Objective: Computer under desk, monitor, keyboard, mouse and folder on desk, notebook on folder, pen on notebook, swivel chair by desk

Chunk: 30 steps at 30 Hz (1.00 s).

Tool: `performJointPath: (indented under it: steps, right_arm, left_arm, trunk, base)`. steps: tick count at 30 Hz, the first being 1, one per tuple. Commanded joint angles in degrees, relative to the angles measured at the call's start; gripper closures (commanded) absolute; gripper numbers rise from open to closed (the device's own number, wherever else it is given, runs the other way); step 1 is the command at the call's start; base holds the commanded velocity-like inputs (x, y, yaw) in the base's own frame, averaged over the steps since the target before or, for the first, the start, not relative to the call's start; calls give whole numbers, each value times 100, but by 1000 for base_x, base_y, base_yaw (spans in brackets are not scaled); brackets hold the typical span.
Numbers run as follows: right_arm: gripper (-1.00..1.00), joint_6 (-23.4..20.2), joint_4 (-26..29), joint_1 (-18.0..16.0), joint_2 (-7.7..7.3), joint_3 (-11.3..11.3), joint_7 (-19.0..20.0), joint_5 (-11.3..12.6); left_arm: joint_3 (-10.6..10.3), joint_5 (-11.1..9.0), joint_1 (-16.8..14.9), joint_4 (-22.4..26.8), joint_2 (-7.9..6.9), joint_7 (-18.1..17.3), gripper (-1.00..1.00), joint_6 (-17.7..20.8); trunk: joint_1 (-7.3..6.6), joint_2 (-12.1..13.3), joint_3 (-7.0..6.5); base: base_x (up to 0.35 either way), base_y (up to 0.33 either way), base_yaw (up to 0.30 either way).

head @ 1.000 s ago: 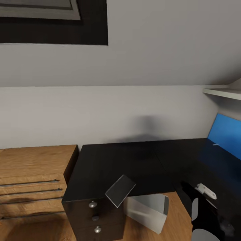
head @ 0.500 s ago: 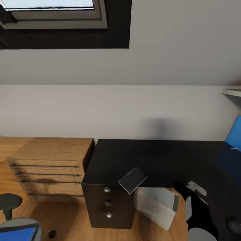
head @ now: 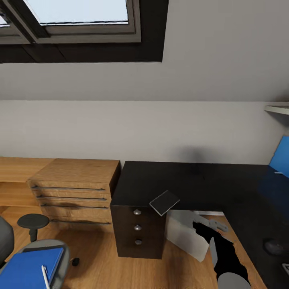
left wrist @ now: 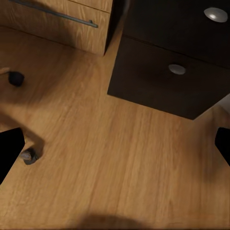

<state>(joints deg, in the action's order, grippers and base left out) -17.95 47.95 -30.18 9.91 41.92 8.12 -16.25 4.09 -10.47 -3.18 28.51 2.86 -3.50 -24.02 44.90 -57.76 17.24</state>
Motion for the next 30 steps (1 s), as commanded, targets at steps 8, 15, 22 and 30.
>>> performJointPath:
  steps: [8, 15, 22, 30]
  right_arm:
    - [-100, 1071, -990, -6, 9, -20, 79, -304]
    - [-100, 2342, -2566, -6, -173, -25, 81, -512]
    - [-100, 3324, -3638, -2, -266, -26, 63, -719]
    - [-100, 3763, -4198, 28, -397, -24, 33, -780]
  left_arm:
    - [21, -39, -6, -35, 1, -36, -100, -6]
    - [37, -46, -5, -52, -16, -8, -100, -12]
    - [38, -35, -5, -50, -28, -5, -100, -14]
    - [32, -45, -3, -56, -34, 20, -100, 36]
  trunk:
    - [-1, -6, 7]
    - [-1, -6, 7]
    - [-1, -6, 7]
    - [-1, -6, 7]
  base:
    - [-70, 45, 2]
    - [-3, 2, 0]
    - [0, 0, 0]
    - [0, 0, 44]
